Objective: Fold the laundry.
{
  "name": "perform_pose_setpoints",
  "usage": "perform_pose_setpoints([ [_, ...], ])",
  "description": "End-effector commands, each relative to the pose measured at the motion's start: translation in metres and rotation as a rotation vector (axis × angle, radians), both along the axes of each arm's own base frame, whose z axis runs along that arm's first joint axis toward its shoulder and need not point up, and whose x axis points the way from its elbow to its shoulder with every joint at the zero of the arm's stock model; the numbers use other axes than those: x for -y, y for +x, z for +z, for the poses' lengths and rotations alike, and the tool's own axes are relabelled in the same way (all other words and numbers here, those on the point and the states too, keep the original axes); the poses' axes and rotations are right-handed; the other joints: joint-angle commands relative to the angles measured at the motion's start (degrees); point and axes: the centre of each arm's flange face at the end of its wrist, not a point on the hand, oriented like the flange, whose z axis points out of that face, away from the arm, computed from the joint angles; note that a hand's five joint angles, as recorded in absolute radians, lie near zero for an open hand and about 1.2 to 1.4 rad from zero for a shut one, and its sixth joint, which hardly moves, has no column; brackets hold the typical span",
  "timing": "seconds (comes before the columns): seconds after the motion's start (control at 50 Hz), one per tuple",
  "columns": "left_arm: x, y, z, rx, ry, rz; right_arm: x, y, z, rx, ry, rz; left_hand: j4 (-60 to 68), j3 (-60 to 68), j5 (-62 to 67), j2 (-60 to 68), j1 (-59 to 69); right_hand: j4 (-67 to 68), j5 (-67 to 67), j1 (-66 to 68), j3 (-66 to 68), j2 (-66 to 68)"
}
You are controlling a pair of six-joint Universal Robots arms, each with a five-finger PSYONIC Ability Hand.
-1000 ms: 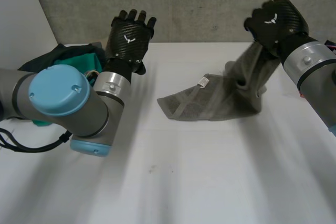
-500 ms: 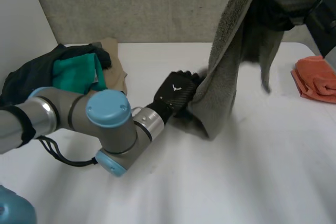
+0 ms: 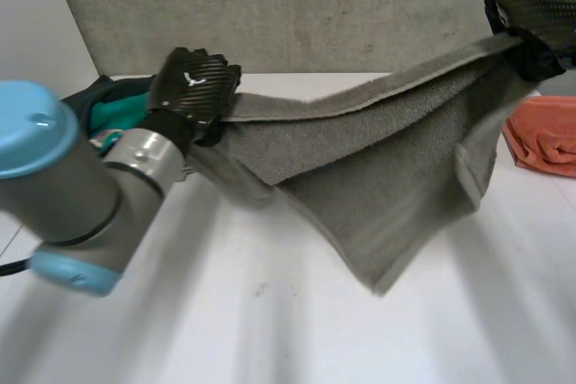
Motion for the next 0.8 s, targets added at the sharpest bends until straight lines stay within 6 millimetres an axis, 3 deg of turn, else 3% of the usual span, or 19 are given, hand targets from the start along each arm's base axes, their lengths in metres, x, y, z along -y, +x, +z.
perform_pose_setpoints([
  [0.02, -0.025, 0.029, 0.001, 0.123, 0.102, 0.037, 0.004, -0.008, -0.025, -0.098, 0.138, -0.038, 7.4, 7.8, 11.9, 7.5, 10.9, 11.2, 12.0, 15.7, 11.4, 12.0],
  [0.14, -0.033, 0.036, -0.031, 0.202, 0.257, 0.042, 0.01, -0.006, -0.072, -0.236, 0.284, -0.019, -2.7, -2.3, 1.8, -2.6, 0.8, 11.2, 12.0, 15.7, 11.4, 12.0],
  [0.2, -0.024, 0.032, -0.06, 0.243, 0.336, 0.04, 0.017, -0.005, -0.09, -0.247, 0.339, -0.016, -8.9, -8.5, -4.4, -8.8, -5.5, 11.2, 12.0, 15.7, 11.4, 12.0],
  [0.34, -0.01, 0.029, -0.088, 0.281, 0.403, 0.06, 0.029, -0.005, -0.128, -0.277, 0.45, -0.048, -11.0, -10.5, -6.5, -10.9, -7.5, 11.2, 12.0, 15.7, 11.4, 12.0],
  [0.48, -0.01, 0.032, -0.095, 0.287, 0.425, 0.068, 0.028, -0.002, -0.14, -0.291, 0.481, -0.047, -10.3, -9.9, -5.8, -10.2, -6.8, 11.2, 12.0, 15.7, 11.4, 12.0],
  [0.54, -0.01, 0.036, -0.098, 0.292, 0.439, 0.077, 0.028, -0.002, -0.141, -0.291, 0.478, -0.048, -2.3, -1.8, 2.3, -2.2, 1.2, 11.2, 12.0, 15.7, 11.4, 12.0],
  [0.58, -0.009, 0.037, -0.1, 0.291, 0.439, 0.078, 0.029, -0.002, -0.142, -0.292, 0.473, -0.049, 11.3, 11.7, 15.8, 11.4, 14.8, 11.2, 12.0, 15.7, 11.4, 12.0],
  [0.64, -0.003, 0.035, -0.097, 0.279, 0.416, 0.081, 0.032, -0.001, -0.143, -0.301, 0.455, -0.047, 11.4, 11.8, 15.9, 11.5, 14.8, 11.2, 12.0, 15.7, 11.4, 12.0],
  [0.72, 0.025, 0.023, -0.092, 0.223, 0.297, 0.087, 0.052, 0.001, -0.146, -0.296, 0.395, -0.069, 11.4, 11.8, 15.9, 11.5, 14.8, 11.2, 12.0, 15.7, 11.4, 12.0],
  [0.8, 0.067, 0.005, -0.056, 0.122, 0.049, 0.1, 0.092, 0.005, -0.12, -0.259, 0.188, -0.145, 11.4, 11.8, 15.9, 11.5, 14.8, 11.2, 12.0, 15.7, 11.4, 12.0],
])
